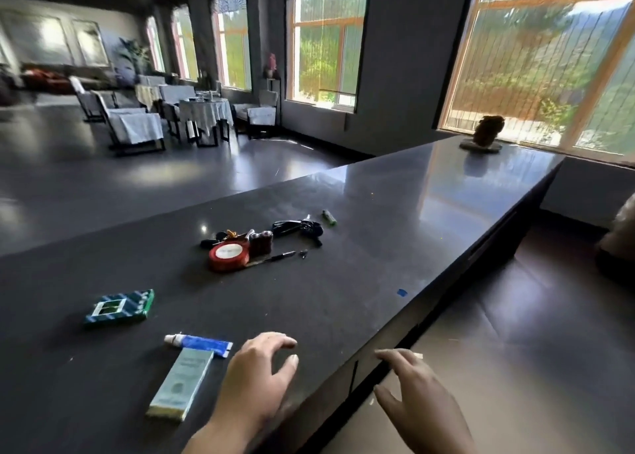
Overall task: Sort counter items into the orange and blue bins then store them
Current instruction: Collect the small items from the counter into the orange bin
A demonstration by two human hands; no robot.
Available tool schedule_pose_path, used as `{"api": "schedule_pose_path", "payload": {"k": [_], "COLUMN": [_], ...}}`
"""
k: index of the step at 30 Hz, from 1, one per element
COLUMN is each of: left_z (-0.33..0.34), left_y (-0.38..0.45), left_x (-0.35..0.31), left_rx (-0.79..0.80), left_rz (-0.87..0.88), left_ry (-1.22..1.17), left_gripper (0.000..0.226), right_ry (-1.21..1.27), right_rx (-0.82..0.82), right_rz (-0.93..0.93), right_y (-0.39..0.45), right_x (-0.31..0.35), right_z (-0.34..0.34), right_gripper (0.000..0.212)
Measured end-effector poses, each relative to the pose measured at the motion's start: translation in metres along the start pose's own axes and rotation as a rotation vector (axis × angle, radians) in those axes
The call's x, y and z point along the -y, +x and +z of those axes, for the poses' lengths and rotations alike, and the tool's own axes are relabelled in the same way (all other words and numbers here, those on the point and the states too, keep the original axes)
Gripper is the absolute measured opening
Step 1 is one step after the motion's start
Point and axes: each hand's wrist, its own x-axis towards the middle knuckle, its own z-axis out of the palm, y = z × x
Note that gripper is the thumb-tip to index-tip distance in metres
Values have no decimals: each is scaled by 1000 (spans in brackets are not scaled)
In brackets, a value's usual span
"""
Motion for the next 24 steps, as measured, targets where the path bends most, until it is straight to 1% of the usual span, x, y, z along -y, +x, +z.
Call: {"api": "schedule_pose_path", "payload": {"k": [3,7,11,14,17,20,24], "left_z": [-1,-7,-6,-1,-2,-2,0], "left_y": [38,90,129,142,153,159,158], "left_x": [14,34,43,50,61,74,80], "left_rx": [-65,-142,-158,-148,-178,-246,-336], "left_rz": [-48,-104,-126,-169,-244,-364,-487], "left_ry": [3,18,23,25,41,57,78], "left_gripper": [18,16,17,17,17,16,17], "right_ry": [-8,-15,12,11,-2,14,3], "right_rx": [27,49,58,134,144,187,254], "right_rz": [-66,-168,-211,-219,-270,-362,-527], "right_y": [50,119,170,195,235,284,339], "right_x": [7,18,17,14,21,35,60], "right_z": [6,6,11,23,33,44,60], "right_gripper": [43,47,46,46,45,44,51]}}
